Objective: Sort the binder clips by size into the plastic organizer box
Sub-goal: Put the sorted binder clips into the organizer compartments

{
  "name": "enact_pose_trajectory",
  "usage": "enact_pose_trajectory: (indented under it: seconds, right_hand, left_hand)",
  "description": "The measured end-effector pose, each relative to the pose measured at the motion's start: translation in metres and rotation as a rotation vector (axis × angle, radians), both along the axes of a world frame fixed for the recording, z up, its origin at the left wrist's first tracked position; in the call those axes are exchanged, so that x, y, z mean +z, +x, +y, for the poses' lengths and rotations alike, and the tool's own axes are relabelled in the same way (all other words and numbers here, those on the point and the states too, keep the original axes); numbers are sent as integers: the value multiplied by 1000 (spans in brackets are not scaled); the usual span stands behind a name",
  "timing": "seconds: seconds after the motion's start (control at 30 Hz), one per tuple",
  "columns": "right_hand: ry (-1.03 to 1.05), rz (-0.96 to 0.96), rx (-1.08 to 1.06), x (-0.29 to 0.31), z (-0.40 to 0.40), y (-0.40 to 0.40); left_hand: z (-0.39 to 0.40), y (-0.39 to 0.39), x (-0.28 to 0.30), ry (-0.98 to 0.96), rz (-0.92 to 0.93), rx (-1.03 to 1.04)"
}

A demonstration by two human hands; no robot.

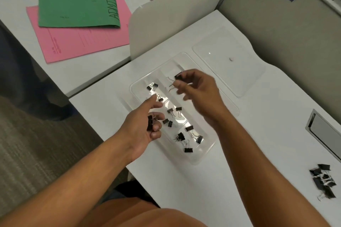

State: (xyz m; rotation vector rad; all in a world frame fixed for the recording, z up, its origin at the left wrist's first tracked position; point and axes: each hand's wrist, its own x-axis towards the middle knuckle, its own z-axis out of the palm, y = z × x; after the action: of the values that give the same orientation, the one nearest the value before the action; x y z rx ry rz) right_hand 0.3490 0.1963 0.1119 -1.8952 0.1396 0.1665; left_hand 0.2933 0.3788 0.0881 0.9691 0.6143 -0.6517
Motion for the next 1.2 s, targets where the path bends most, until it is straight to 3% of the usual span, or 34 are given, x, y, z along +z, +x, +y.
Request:
enact_pose_trajectory:
  seconds: [0.13,0.27,0.4,0.47,0.53,0.6,0.73,0.87,1.0,1.2]
  right_hand:
    - [-386,-76,-135,-14,-11,35]
    - [-504,-81,-128,-27,-10,38]
    - [-387,-209,-93,-12,16,-7]
    - [-273,-164,97,-2,30,-36]
    - [-276,-147,297,-2,38,-56]
    - [-310,-173,365,-7,42,-64]
    - [-290,-176,254,-5,36,-57]
    - [-197,-139,11,2,26,-34]
    - [-433,-268,-54,-7,9,12]
    - [-554,-211,-46,-32,-7,29]
  left_hand:
    - [7,-3,1,1,20,50]
    - [6,-6,6,-80,7,63]
    - [3,-4,8,-133,5,169]
    - [3,-1,7,-197,-9,175]
    - [3,1,6,-284,-33,144]
    - [3,2,8,-320,-36,123]
    - [1,2,13,-348,-114,19]
    - [-1,4,12,-307,-142,-8]
    - [-2,-1,9,-249,-95,16]
    - [-3,-15,9,-257,-114,-4]
